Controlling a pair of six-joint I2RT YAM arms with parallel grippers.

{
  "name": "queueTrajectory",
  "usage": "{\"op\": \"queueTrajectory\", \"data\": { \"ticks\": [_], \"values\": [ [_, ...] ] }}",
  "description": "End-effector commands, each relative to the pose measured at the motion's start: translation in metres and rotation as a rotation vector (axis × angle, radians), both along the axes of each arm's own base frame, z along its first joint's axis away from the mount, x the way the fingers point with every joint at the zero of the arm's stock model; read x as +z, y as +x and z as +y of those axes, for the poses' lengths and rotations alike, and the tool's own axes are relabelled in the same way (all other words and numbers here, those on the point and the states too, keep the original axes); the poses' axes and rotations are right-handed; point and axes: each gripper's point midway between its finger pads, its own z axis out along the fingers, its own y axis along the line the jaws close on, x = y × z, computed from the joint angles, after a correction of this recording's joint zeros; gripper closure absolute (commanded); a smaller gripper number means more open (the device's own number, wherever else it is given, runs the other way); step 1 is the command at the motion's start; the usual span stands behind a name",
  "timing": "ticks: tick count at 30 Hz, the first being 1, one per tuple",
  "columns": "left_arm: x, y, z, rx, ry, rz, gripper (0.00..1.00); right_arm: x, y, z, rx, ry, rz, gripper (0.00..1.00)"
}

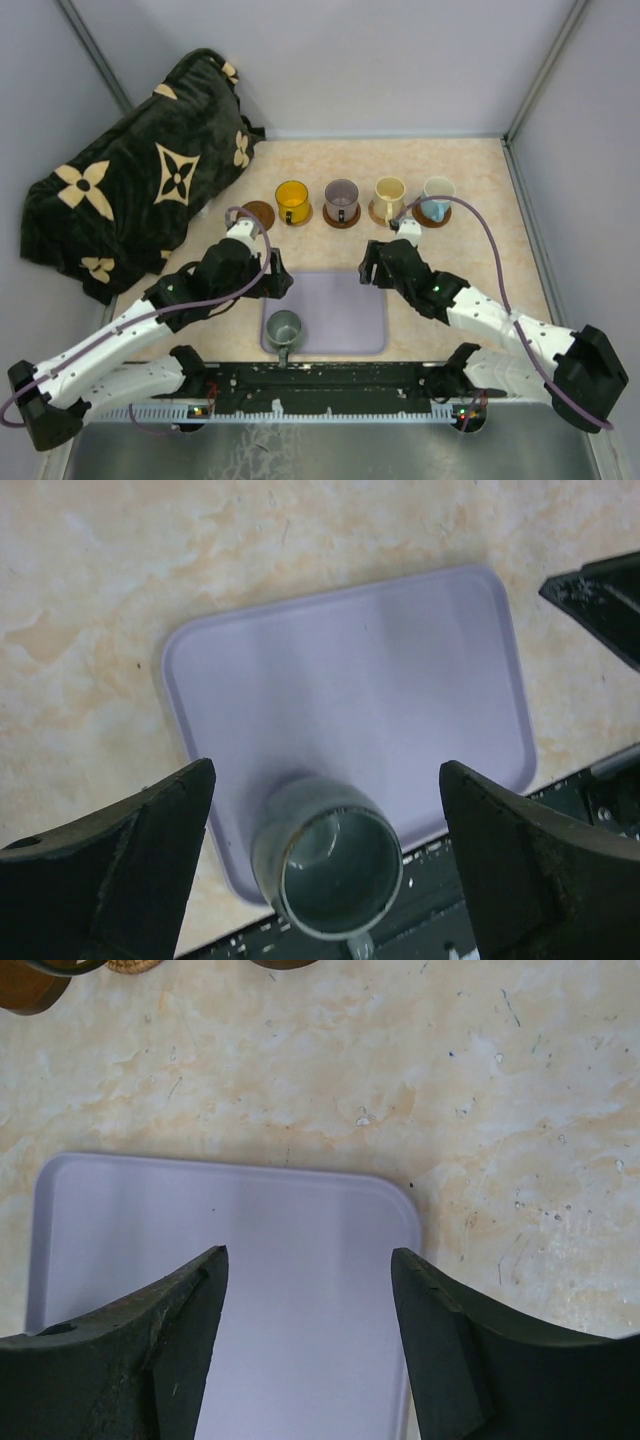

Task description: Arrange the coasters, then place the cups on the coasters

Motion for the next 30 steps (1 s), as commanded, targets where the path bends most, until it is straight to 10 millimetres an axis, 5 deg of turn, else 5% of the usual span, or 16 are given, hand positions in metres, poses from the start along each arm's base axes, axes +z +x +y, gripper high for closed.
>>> {"op": "queueTrajectory", "data": {
  "ticks": [1, 10, 16, 21, 30],
  "values": [
    [-0.014, -0.050, 0.011, -0.042, 0.011, 0.160, 0.01, 0.023, 0.011, 0.017, 0.014, 0.065, -0.050, 0.32],
    [-0.039, -0.124, 0.000, -0.129, 0.036, 0.351, 0.01, 0.015, 0.010, 0.021, 0.024, 0.073, -0.034, 0.26],
    [-0.052, -0.157, 0.003, -0.126, 0.192, 0.394, 0.00, 0.011, 0.010, 0.021, 0.026, 0.063, -0.030, 0.25],
    [-0.077, -0.163, 0.005, -0.092, 0.266, 0.409, 0.00, 0.010, 0.009, 0.023, 0.034, 0.073, -0.033, 0.25],
    [-0.092, -0.147, -0.002, -0.047, 0.220, 0.330, 0.07, 0.010, 0.006, 0.021, 0.040, 0.077, -0.031, 0.25]
  ]
}}
